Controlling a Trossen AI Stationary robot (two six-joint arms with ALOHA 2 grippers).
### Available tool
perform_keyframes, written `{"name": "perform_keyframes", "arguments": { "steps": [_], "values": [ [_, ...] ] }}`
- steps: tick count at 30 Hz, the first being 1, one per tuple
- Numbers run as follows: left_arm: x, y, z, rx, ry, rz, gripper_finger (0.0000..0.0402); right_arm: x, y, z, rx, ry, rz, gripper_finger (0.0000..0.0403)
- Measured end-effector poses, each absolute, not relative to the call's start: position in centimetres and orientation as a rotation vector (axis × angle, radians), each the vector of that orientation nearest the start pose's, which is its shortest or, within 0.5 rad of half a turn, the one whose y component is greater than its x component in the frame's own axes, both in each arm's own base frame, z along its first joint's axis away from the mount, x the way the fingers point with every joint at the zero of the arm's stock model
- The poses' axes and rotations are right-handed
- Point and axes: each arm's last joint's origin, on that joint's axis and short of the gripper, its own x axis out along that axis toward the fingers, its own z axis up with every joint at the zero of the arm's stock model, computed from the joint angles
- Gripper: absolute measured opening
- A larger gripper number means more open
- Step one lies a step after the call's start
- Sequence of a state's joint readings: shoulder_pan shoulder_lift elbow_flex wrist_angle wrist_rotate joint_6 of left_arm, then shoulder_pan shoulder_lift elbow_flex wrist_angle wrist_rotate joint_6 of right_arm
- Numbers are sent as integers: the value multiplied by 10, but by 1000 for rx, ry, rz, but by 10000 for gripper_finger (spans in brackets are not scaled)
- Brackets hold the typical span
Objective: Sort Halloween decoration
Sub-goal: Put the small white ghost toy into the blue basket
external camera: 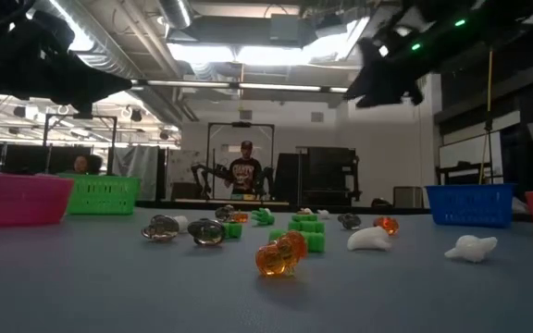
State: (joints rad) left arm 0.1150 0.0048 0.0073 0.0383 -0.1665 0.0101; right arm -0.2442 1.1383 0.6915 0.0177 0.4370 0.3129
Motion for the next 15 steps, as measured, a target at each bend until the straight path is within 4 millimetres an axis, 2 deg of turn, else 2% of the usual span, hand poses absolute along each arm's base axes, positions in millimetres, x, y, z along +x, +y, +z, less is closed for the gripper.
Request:
{"name": "perform_keyframes", "arguments": {
  "steps": [7, 15],
  "values": [
    [96, 16, 169, 9, -39, 281, 0, 265, -111, 233, 308, 446, -739, 208],
    [96, 16, 169, 9, -40, 282, 0, 288, -144, 206, 333, 543, -803, 208]
  ]
}}
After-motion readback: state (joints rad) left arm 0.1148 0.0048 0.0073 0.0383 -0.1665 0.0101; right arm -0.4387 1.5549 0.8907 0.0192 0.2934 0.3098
